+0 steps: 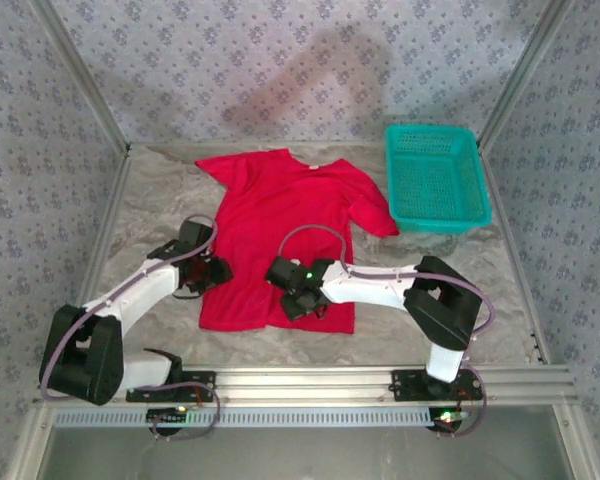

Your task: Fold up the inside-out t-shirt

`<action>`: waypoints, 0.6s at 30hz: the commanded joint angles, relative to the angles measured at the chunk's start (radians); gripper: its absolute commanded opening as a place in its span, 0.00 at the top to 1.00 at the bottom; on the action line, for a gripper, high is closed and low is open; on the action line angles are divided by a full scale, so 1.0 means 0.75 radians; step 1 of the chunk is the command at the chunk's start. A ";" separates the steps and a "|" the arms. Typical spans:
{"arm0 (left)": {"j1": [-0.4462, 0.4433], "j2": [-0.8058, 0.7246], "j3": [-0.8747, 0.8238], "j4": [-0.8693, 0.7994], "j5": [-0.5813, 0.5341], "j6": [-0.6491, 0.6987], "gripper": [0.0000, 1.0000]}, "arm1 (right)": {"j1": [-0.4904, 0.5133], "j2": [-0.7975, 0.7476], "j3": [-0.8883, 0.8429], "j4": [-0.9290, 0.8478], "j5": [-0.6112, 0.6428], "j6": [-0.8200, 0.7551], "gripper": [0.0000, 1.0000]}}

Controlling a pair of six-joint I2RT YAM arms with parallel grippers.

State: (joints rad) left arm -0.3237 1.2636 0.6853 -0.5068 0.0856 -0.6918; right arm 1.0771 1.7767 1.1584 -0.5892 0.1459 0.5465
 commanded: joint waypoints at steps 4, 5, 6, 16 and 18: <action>-0.010 -0.030 -0.011 -0.141 -0.089 0.006 0.60 | -0.058 0.071 0.171 0.023 -0.073 0.180 0.39; -0.009 -0.030 -0.011 -0.156 -0.100 0.004 0.61 | -0.061 0.096 0.201 0.021 -0.087 0.183 0.39; -0.010 -0.035 -0.006 -0.171 -0.110 0.001 0.61 | -0.058 0.126 0.236 0.015 -0.097 0.186 0.39; -0.011 -0.179 -0.010 -0.307 -0.154 -0.036 0.63 | -0.054 0.353 0.487 -0.130 -0.169 0.187 0.47; -0.010 -0.217 -0.012 -0.322 -0.150 -0.038 0.63 | -0.061 0.357 0.489 -0.125 -0.169 0.196 0.50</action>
State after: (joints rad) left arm -0.3241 1.1408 0.6830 -0.6838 -0.0059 -0.7052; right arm 1.0355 2.0315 1.4933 -0.6216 0.0338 0.6735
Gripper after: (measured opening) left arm 0.367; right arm 0.503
